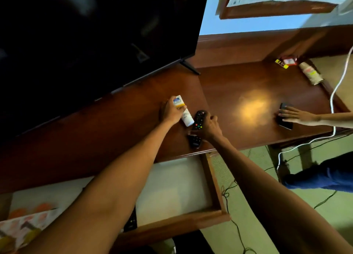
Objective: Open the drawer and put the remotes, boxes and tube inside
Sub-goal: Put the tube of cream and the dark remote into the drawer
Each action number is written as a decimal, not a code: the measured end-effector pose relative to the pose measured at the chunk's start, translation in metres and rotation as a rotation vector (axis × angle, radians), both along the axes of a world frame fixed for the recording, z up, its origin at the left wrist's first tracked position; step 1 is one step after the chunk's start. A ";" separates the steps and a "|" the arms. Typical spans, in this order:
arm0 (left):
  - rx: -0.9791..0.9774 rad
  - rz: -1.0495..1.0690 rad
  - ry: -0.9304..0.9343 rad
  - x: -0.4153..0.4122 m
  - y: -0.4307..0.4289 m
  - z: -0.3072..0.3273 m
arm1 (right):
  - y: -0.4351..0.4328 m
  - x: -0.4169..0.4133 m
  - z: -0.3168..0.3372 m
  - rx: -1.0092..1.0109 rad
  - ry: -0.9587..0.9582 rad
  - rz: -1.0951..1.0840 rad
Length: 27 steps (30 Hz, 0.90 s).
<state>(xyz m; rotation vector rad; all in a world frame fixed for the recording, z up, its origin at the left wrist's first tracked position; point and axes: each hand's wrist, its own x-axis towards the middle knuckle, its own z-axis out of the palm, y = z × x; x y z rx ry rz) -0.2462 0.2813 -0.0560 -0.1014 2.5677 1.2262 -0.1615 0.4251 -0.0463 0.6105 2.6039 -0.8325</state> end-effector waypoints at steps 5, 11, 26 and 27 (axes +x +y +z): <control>-0.069 0.013 -0.080 -0.009 0.022 -0.005 | 0.004 -0.013 -0.009 -0.027 0.030 0.054; -0.089 -0.065 -0.169 -0.020 -0.018 -0.007 | 0.001 -0.022 -0.003 -0.017 0.027 0.111; -0.281 -0.243 -0.179 0.093 -0.113 0.013 | -0.057 0.060 0.027 -0.063 0.037 0.222; -0.249 -0.245 -0.177 0.106 -0.124 0.013 | -0.063 0.070 0.029 -0.072 0.026 0.233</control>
